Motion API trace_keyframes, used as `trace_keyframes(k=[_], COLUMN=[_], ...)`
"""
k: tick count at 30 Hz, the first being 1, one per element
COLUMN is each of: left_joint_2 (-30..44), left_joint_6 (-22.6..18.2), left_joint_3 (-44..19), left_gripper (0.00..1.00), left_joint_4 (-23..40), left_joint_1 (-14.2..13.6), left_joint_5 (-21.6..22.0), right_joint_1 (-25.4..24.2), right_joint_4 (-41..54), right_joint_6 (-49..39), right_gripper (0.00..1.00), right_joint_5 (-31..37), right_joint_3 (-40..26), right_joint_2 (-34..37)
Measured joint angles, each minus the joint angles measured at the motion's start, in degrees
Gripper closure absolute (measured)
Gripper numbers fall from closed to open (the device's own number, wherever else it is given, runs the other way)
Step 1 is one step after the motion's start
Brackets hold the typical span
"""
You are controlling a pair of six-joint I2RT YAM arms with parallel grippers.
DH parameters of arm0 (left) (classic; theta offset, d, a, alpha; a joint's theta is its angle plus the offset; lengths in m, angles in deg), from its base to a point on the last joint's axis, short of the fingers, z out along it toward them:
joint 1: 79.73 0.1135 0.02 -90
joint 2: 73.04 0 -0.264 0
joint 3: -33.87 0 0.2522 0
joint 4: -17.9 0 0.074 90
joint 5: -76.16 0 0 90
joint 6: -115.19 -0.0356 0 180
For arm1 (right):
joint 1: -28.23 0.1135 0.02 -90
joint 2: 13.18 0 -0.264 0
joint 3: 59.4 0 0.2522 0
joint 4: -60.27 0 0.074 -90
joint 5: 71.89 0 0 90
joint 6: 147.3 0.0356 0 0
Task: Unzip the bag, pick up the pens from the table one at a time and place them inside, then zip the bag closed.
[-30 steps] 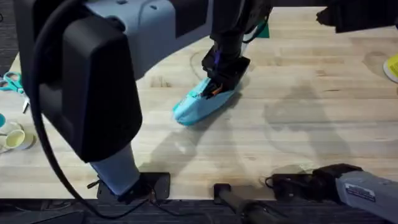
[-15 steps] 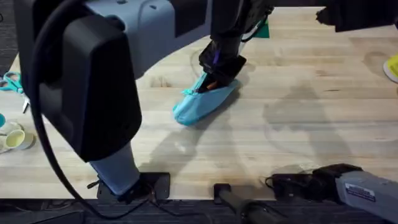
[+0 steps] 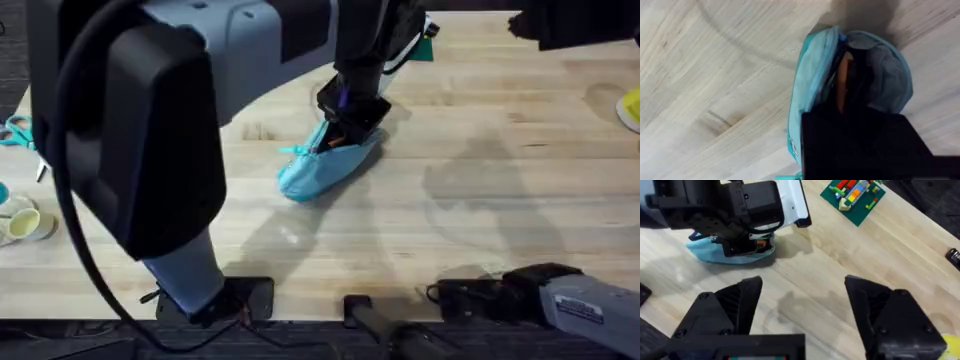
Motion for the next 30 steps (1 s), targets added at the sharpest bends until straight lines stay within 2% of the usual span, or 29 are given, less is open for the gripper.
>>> trace_keyframes(k=[11,13,17,18,24,30], left_joint_2=[-0.55,-0.55,-0.53,-0.52,-0.52,-0.52], left_joint_6=[0.91,0.89,0.92,1.39,2.6,3.6], left_joint_3=[1.16,1.44,2.25,2.66,2.75,-2.18], left_gripper=[0.953,0.72,0.093,0.019,0.016,0.016], left_joint_4=[-0.35,0.53,1.87,3.21,4.27,8.48], left_joint_1=[0.0,0.0,0.2,0.2,0.2,0.2], left_joint_5=[-0.39,-0.16,-0.31,-0.28,-0.17,-0.24], right_joint_1=[0.0,0.0,0.0,0.0,0.0,0.0], right_joint_4=[-0.07,-0.09,-0.11,-0.11,-0.51,-1.89], right_joint_6=[-0.17,-0.17,-0.18,-0.19,-0.18,-0.2], right_gripper=[0.005,0.005,0.006,0.006,0.005,0.005], right_joint_5=[0.0,0.01,0.0,0.0,0.0,0.0], right_joint_3=[0.0,0.0,0.0,0.02,0.93,3.73], right_joint_2=[0.02,0.01,0.02,0.02,0.02,0.02])
